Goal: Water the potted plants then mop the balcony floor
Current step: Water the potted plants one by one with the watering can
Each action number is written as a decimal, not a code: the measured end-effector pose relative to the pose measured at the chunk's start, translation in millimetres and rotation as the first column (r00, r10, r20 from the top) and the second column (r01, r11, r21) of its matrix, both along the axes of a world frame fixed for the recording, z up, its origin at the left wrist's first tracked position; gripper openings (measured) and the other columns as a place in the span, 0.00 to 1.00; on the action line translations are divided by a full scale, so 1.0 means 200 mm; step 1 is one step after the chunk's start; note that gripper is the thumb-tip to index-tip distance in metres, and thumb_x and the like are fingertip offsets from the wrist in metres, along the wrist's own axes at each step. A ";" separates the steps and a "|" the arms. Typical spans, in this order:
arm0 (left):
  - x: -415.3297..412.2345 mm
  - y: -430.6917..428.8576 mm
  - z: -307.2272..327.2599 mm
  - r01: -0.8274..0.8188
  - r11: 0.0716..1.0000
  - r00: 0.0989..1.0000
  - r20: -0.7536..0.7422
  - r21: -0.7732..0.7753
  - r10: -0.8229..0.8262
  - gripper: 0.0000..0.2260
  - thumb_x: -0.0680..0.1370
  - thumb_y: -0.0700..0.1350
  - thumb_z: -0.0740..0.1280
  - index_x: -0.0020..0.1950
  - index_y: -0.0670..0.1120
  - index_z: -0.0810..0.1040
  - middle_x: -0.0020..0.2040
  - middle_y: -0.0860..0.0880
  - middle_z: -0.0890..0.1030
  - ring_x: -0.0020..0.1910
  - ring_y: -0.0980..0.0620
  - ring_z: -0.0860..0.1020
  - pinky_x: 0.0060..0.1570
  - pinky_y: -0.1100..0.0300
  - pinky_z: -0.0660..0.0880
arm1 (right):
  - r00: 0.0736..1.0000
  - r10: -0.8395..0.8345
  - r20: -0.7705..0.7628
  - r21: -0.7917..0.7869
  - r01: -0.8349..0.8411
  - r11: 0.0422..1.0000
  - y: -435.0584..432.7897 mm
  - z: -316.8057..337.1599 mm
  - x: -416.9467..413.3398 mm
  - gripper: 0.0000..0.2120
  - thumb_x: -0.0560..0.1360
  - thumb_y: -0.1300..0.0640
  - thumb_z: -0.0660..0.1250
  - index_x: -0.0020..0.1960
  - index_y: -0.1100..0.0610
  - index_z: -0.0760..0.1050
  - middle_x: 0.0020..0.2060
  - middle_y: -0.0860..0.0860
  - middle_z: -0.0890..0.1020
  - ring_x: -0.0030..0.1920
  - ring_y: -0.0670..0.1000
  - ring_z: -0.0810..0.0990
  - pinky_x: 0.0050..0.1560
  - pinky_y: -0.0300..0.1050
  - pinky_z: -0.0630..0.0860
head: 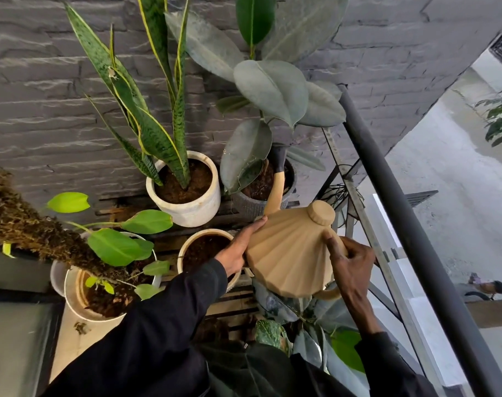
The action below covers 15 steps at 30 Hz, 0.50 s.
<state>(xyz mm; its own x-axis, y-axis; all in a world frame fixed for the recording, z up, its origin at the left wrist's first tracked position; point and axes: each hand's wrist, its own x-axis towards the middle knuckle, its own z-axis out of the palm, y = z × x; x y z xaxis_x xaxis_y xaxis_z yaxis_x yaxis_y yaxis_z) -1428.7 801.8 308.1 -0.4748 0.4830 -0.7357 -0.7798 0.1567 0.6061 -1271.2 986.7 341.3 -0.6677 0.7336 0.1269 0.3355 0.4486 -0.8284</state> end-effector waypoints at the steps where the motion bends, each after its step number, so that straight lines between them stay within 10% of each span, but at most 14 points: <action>1: 0.01 -0.01 0.00 -0.002 1.000 1.000 -0.007 0.005 0.002 0.24 0.76 0.62 0.70 0.65 0.48 0.81 0.56 0.46 0.86 0.58 0.47 0.83 0.51 0.55 0.78 | 1.000 0.002 0.001 -0.003 -0.002 1.000 -0.01 0.01 0.00 0.35 0.76 0.35 0.69 0.34 0.69 0.78 0.27 0.65 0.77 0.28 0.65 0.73 0.32 0.59 0.75; 7: 0.05 -0.11 0.01 -0.009 1.000 0.999 -0.032 0.005 0.009 0.22 0.77 0.62 0.69 0.65 0.51 0.80 0.57 0.48 0.86 0.58 0.50 0.82 0.51 0.55 0.77 | 0.996 0.090 -0.003 -0.022 -0.090 0.996 -0.10 0.08 0.01 0.34 0.74 0.34 0.67 0.33 0.67 0.79 0.26 0.63 0.76 0.26 0.64 0.70 0.28 0.49 0.68; 10: 0.07 -0.18 -0.03 -0.044 0.999 0.999 -0.032 0.002 0.044 0.27 0.74 0.66 0.71 0.69 0.54 0.78 0.59 0.50 0.85 0.60 0.50 0.82 0.56 0.53 0.77 | 0.991 0.130 0.017 -0.046 -0.129 0.991 -0.14 0.09 -0.01 0.33 0.74 0.34 0.66 0.29 0.64 0.76 0.21 0.57 0.70 0.22 0.47 0.63 0.28 0.43 0.64; 15: 0.09 -0.33 -0.09 -0.151 0.989 0.989 0.006 -0.005 0.151 0.34 0.69 0.69 0.74 0.71 0.55 0.76 0.62 0.49 0.84 0.63 0.49 0.80 0.62 0.48 0.77 | 0.968 0.239 0.078 -0.030 -0.237 0.971 -0.19 0.07 -0.11 0.34 0.76 0.34 0.68 0.31 0.65 0.76 0.22 0.59 0.73 0.22 0.54 0.67 0.25 0.51 0.68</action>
